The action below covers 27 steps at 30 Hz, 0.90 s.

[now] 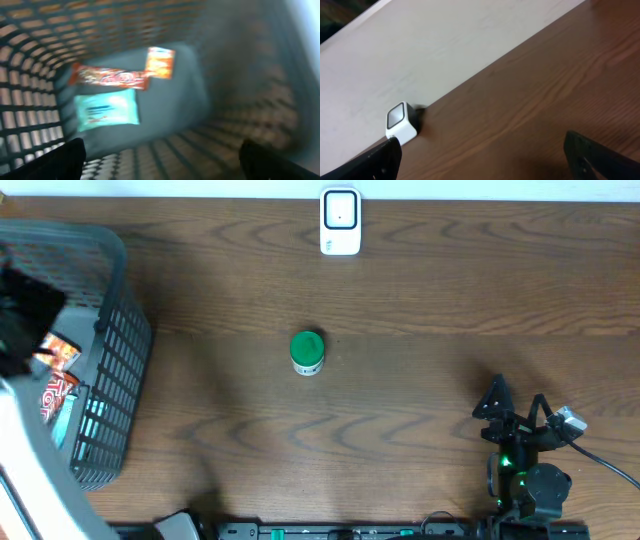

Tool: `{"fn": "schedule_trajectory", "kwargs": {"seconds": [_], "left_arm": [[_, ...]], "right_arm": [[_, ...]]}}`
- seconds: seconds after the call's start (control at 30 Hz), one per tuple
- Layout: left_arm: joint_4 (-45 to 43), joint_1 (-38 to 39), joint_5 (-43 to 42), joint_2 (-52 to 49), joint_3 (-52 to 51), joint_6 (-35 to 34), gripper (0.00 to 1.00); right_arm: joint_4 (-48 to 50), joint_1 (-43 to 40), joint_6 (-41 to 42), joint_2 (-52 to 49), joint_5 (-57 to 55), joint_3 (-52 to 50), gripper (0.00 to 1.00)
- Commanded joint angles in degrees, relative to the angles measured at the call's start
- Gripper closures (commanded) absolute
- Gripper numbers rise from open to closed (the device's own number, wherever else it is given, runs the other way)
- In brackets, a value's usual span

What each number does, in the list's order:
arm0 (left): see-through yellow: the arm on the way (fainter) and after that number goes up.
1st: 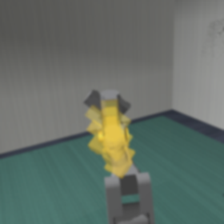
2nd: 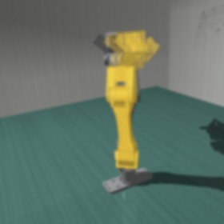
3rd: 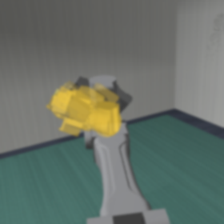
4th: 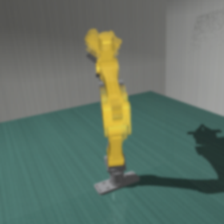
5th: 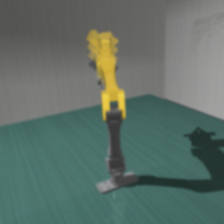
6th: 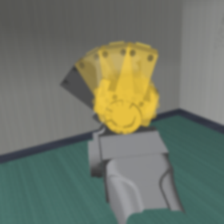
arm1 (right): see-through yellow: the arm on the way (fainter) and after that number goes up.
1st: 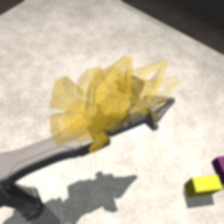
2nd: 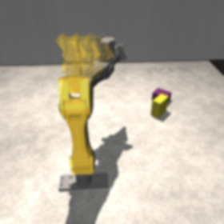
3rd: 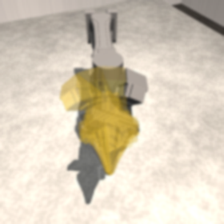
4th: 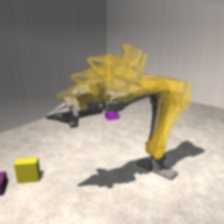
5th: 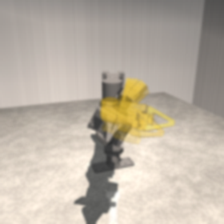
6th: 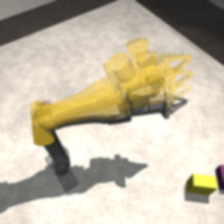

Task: Scan the item barcode
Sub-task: 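Reach the left gripper into the basket and grasp the Kleenex pack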

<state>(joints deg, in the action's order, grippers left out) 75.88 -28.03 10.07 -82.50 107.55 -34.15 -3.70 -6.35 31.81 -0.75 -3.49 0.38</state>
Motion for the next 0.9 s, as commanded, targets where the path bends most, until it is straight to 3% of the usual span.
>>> {"fn": "schedule_trajectory", "kwargs": {"seconds": [0.0, 0.27, 0.6, 0.87], "left_arm": [[-0.2, -8.5, -5.3, -7.1, -0.8, 5.5, 0.01], [-9.4, -11.4, -4.0, -21.8, -0.8, 12.9, 0.00], [-17.0, -11.4, -2.1, -35.9, -0.8, 13.0, 0.00], [-21.5, -8.5, 6.3, -39.0, -1.8, 12.6, 0.01]], "right_arm": [[-0.2, 0.4, -0.7, 0.1, -0.5, -0.1, 0.01], [-0.2, 0.4, -0.7, 0.1, -0.5, -0.1, 0.01], [-0.2, 0.4, -0.8, 0.1, -0.5, -0.1, 0.01], [-0.2, 0.4, -0.7, 0.1, -0.5, -0.1, 0.01]]}}
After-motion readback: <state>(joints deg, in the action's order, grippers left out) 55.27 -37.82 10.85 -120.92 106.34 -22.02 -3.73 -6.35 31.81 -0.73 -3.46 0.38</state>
